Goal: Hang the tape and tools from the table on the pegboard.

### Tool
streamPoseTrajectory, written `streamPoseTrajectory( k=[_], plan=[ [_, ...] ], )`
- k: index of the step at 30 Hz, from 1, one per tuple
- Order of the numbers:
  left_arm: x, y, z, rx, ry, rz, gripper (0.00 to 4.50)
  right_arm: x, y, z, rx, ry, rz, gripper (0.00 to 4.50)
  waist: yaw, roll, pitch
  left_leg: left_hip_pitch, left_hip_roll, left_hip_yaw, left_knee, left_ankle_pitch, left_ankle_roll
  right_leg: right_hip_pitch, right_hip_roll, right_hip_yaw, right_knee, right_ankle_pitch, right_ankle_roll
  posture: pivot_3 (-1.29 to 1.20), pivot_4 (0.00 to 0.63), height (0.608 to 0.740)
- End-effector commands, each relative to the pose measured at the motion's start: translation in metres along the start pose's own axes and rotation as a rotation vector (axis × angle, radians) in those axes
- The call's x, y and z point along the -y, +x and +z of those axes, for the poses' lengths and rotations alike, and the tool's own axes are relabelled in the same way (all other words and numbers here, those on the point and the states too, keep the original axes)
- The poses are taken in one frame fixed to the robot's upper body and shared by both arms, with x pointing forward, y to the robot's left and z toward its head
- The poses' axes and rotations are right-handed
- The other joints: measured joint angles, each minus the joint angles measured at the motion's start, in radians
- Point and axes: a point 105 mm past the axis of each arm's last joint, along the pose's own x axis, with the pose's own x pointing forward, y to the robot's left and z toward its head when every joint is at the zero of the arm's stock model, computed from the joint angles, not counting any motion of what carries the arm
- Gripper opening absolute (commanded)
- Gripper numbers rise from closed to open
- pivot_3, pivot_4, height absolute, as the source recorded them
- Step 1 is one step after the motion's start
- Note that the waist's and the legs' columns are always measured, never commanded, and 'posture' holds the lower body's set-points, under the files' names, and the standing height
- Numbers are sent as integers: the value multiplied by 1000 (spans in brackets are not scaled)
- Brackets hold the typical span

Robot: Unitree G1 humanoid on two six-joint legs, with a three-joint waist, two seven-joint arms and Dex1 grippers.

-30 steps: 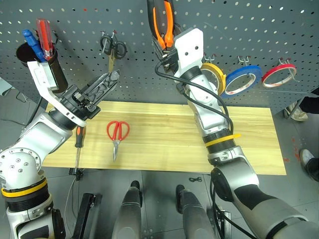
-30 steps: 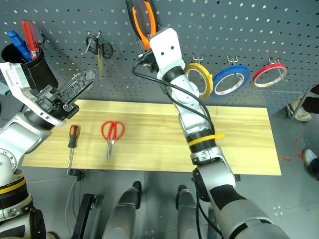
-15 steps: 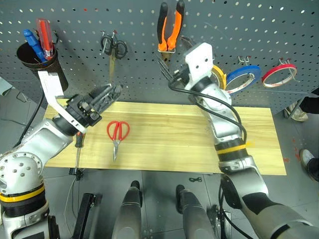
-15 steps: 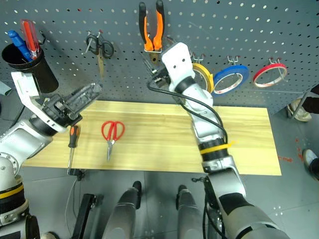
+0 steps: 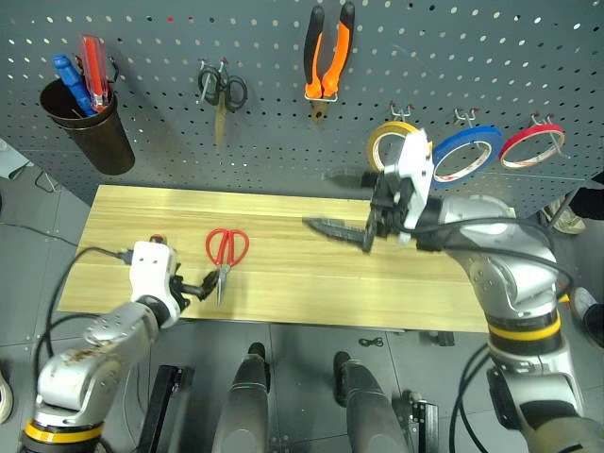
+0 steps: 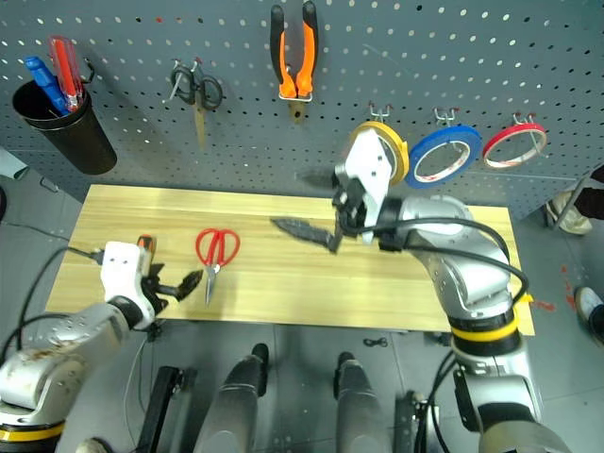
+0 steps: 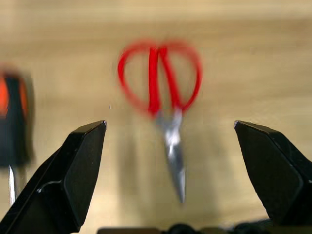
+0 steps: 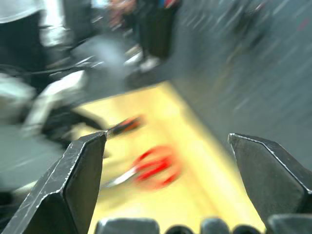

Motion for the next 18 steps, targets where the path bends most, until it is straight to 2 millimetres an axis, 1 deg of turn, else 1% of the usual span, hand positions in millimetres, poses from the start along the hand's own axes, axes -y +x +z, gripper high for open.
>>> streamPoseTrajectory(
  k=[1,3,5,8,12,14,18],
  plan=[
    [15,10,-7,-8,3,13,4500,-17,-3,2,-4,-27,106,4440,-1,-1,0,1,0,0,0,0,0,0,0,0,1,0,1,111,398,740],
    [20,21,-15,-35,-5,39,4500,-16,-5,-7,-37,-21,125,4440,-4,-1,0,1,0,0,1,0,0,0,1,0,1,-3,5,104,402,740],
    [20,27,-20,-50,8,69,4500,-15,-6,-10,-50,-22,133,4440,-9,-1,0,2,0,0,1,1,1,0,1,1,2,-3,7,104,402,740],
    [12,36,-25,-75,23,149,4500,-14,-3,-8,-44,-29,129,4440,-19,-1,0,3,0,0,1,1,1,1,1,2,3,-3,7,87,402,740],
    [8,44,-26,-83,34,192,4500,-14,-1,-4,-37,-31,126,4440,-23,-1,0,2,0,0,2,1,1,1,1,2,4,-3,7,70,404,740],
    [8,47,-25,-81,27,192,4500,-14,-1,-3,-36,-31,124,4440,-26,-1,0,3,0,0,2,1,1,2,1,2,4,-3,6,64,404,740],
    [9,57,-31,-102,-1,158,4500,-17,-2,-2,-46,-40,124,4440,-30,-1,0,3,-1,0,2,1,1,2,1,1,4,-3,6,52,407,740]
  ],
)
